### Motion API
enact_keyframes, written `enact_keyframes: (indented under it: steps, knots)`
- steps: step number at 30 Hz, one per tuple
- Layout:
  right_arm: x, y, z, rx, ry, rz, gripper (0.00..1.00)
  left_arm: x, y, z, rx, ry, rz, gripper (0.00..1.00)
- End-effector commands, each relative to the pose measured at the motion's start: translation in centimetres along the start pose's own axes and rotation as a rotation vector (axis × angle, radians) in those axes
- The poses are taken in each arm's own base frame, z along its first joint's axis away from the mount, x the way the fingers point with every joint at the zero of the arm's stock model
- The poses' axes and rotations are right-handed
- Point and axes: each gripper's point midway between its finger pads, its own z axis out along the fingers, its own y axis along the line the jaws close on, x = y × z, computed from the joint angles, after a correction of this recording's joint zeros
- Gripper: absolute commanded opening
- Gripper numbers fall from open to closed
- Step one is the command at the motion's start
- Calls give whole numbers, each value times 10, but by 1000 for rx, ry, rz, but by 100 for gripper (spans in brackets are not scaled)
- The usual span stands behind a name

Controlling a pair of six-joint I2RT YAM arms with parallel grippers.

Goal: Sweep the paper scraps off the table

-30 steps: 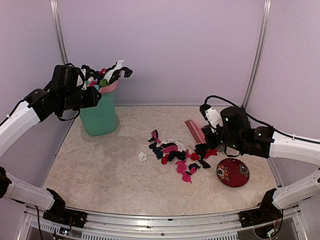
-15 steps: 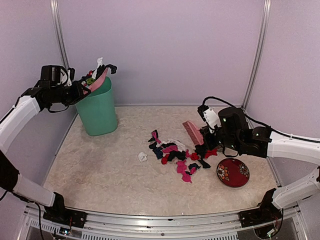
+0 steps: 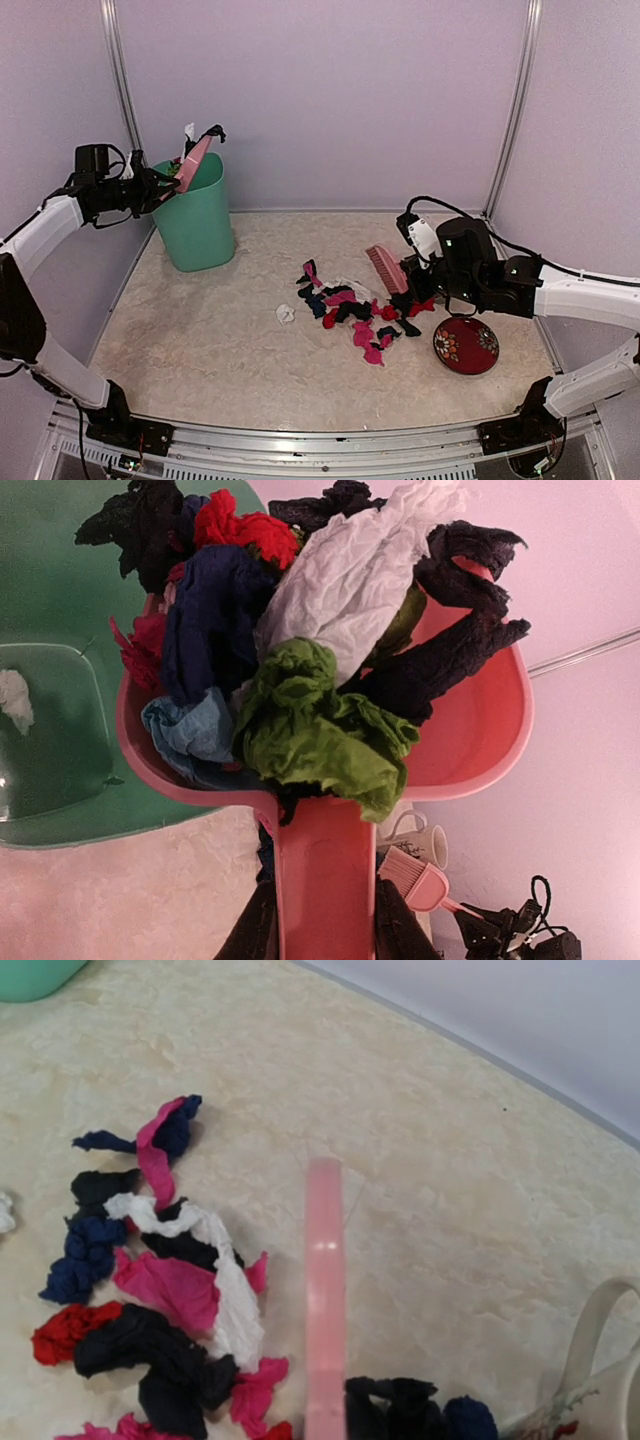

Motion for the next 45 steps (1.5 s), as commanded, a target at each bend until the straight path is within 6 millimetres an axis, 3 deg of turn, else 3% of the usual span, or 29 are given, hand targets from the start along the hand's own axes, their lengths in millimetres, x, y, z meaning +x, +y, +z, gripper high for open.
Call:
enact_keyframes:
  steps: [1, 21, 28, 34, 39, 41, 43, 45]
  knots:
    - [-10, -5, -6, 4, -48, 43, 0, -4, -7, -1, 124, 22, -64, 0]
    - [-9, -2, -4, -9, -52, 63, 0, 0, 0, 0, 384, 103, -401, 0]
    - [-9, -1, -4, -12, -54, 67, 0, -13, 1, -5, 415, 80, -441, 0]
    - [-10, 0, -3, -18, -58, 74, 0, -23, -10, -9, 496, 63, -479, 0]
    - [-11, 1, -4, -26, -58, 74, 0, -22, -2, -5, 509, 60, -513, 0]
    - [-10, 1, -4, -24, -55, 73, 0, -17, -9, -3, 525, 88, -493, 0]
    - [-10, 1, -4, -23, -54, 73, 0, -24, -4, -7, 522, 68, -500, 0]
    - [-11, 1, -4, -25, -54, 73, 0, -23, -11, -13, 553, 37, -512, 0]
